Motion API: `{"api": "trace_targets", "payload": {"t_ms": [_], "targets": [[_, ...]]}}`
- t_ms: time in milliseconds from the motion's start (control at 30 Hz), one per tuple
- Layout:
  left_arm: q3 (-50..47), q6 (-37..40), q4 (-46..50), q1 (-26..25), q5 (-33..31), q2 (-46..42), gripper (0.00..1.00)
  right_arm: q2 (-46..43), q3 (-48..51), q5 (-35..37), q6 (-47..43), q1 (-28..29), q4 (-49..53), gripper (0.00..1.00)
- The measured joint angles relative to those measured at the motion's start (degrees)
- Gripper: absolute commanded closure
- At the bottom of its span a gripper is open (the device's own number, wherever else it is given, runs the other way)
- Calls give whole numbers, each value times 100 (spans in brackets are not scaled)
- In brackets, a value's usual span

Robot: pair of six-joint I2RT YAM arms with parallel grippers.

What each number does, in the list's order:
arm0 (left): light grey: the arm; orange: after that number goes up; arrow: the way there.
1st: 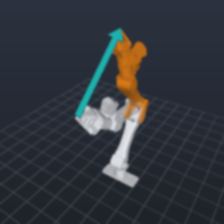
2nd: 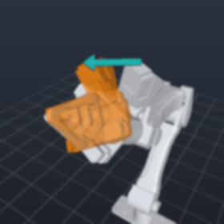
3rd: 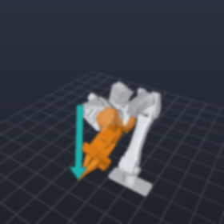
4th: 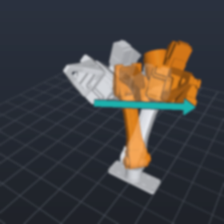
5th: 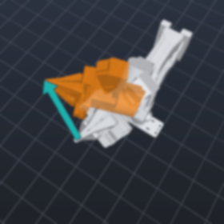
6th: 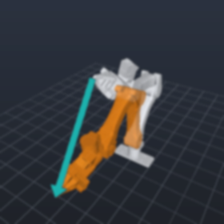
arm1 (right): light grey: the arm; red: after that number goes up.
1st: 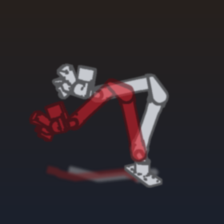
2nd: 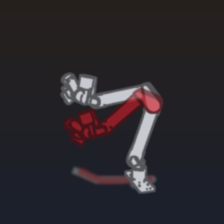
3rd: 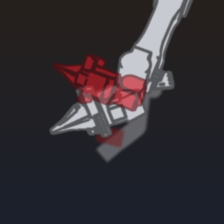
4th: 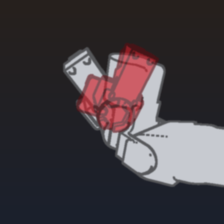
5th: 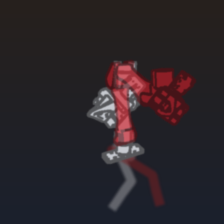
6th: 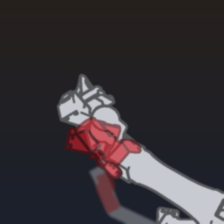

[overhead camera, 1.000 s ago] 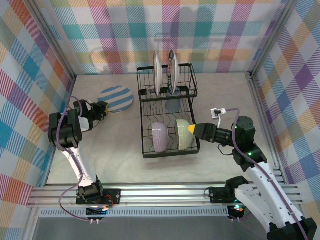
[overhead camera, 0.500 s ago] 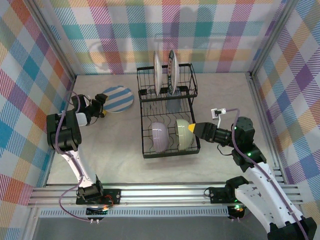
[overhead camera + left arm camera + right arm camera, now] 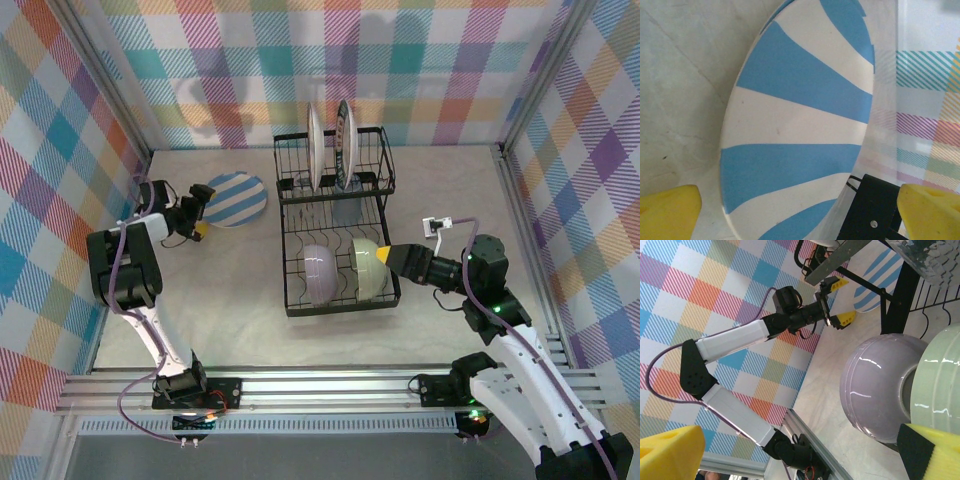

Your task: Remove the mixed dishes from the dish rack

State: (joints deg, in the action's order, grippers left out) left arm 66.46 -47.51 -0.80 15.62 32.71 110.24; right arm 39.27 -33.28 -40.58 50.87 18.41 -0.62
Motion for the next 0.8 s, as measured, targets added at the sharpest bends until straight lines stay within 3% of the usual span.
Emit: {"api": "trace_targets", "payload": {"t_ms": [333,800], "targets": [[450,63,684,-118,-352,-7,0,-22,111,79,79,4,4,1],[887,-129,778,-352,-439,284,0,-350,111,212,72,4,262,1]]}}
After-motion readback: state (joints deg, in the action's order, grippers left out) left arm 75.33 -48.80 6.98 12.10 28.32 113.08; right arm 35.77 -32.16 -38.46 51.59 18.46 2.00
